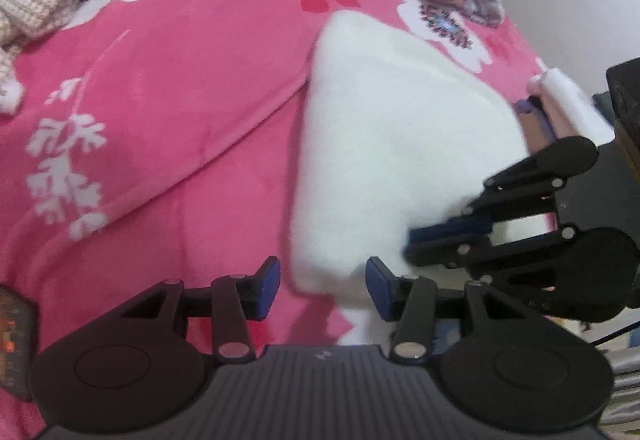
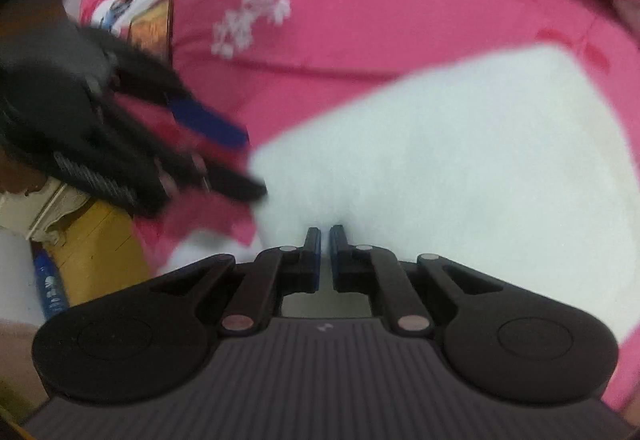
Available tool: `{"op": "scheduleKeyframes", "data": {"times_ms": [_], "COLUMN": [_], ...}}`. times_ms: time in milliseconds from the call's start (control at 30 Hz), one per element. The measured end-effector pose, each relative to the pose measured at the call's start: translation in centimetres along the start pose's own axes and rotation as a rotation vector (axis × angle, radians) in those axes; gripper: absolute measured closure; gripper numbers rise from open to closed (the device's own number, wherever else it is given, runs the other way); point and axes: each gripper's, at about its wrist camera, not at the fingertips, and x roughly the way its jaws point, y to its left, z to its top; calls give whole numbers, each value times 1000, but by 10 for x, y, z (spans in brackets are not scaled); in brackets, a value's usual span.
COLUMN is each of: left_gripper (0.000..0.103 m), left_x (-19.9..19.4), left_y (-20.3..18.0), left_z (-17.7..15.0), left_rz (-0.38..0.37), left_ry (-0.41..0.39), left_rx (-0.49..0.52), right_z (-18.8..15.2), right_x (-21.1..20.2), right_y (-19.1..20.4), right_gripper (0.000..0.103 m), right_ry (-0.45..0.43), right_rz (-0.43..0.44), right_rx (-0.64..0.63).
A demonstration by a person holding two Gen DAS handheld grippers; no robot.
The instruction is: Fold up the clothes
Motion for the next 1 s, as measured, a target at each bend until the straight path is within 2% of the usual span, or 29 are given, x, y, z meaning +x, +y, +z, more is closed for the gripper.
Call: {"op": "scheduleKeyframes", "data": {"times_ms": [167, 267, 300, 367, 433, 567, 667, 800, 867, 1000], "left_gripper": [54, 54, 54, 54, 50, 47, 45, 40, 41, 41], "left_x": [-14, -17, -17, -16, -12, 5, 22, 31, 29, 27], "left_y": [14, 16, 15, 10, 1, -18, -33, -49, -49, -49], "left_z": [4, 15, 18, 28, 37, 57, 67, 72, 76, 89], "left_rz": [14, 2, -8, -27, -47, -77, -79, -12, -13, -13], "left_ry": [-16, -33, -38, -49, -60, -45, -25, -3, 8, 11], "left_rx": [-44, -60, -61, -43, -12, 48, 92, 179, 178, 151], "right_z": [6, 1, -4, -8, -7, -13, -30, -37, -37, -49], "right_x": [-37, -34, -27, -26, -44, -61, -40, -33, -45, -74], "right_y": [12, 9, 4, -7, -14, -24, -40, -53, -56, -72], "right_gripper": [98, 98, 100, 100, 99, 99, 98, 98, 98, 97], "right_ry": [-99, -90, -74, -85, -139, -148, -74, -78, -102, -147], "right_rz": [9, -65, -86, -47, -18, -156, -240, -238, -245, -327], "right_rx": [0, 1, 29, 120, 206, 239, 303, 371, 414, 515]}}
